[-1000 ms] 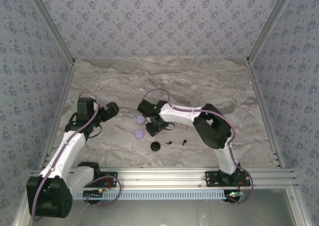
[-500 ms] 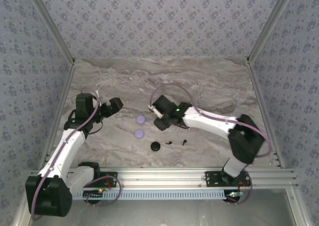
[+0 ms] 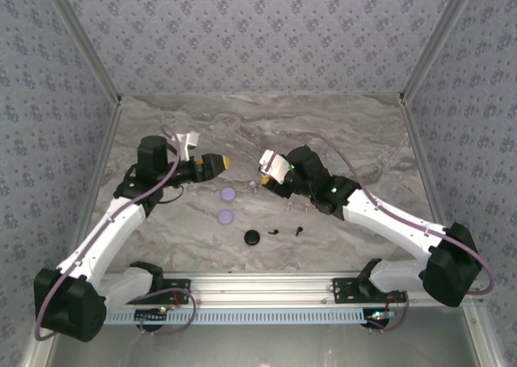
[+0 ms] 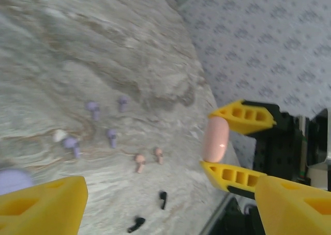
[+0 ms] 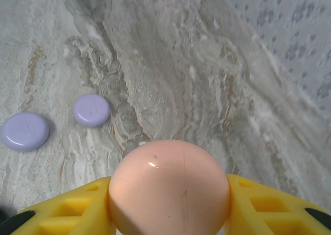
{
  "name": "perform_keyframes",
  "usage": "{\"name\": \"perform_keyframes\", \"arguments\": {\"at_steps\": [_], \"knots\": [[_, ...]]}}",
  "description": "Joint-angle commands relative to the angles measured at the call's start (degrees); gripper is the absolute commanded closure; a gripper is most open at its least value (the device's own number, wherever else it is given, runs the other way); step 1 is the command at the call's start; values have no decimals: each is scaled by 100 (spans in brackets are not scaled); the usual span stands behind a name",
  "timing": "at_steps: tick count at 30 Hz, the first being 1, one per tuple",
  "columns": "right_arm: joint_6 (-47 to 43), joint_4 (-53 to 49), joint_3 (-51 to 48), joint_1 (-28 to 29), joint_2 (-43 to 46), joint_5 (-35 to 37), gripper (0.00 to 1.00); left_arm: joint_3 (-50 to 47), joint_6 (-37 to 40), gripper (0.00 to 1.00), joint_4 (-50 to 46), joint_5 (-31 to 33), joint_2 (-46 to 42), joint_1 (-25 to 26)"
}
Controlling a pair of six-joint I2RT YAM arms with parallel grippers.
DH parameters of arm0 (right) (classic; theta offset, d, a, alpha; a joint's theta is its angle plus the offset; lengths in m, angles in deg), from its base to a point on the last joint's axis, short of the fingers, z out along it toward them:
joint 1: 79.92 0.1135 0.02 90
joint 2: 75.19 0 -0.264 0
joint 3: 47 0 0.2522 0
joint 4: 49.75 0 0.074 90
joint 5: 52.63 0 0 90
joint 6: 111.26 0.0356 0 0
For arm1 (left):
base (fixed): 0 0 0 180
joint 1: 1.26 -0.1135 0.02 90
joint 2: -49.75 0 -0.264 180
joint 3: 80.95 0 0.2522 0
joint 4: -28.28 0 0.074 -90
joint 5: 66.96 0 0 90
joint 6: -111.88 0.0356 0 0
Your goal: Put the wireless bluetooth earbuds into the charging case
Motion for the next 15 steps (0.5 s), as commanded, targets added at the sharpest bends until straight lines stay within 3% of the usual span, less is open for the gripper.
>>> {"name": "perform_keyframes", "arguments": {"at_steps": [1, 15], "knots": [[-597, 274, 12, -8, 248, -239, 51, 282, 83, 21, 258, -270, 264, 409], [-785, 127, 154, 10, 236, -312, 50, 527, -537, 37, 1354, 1, 1200, 1297]]}}
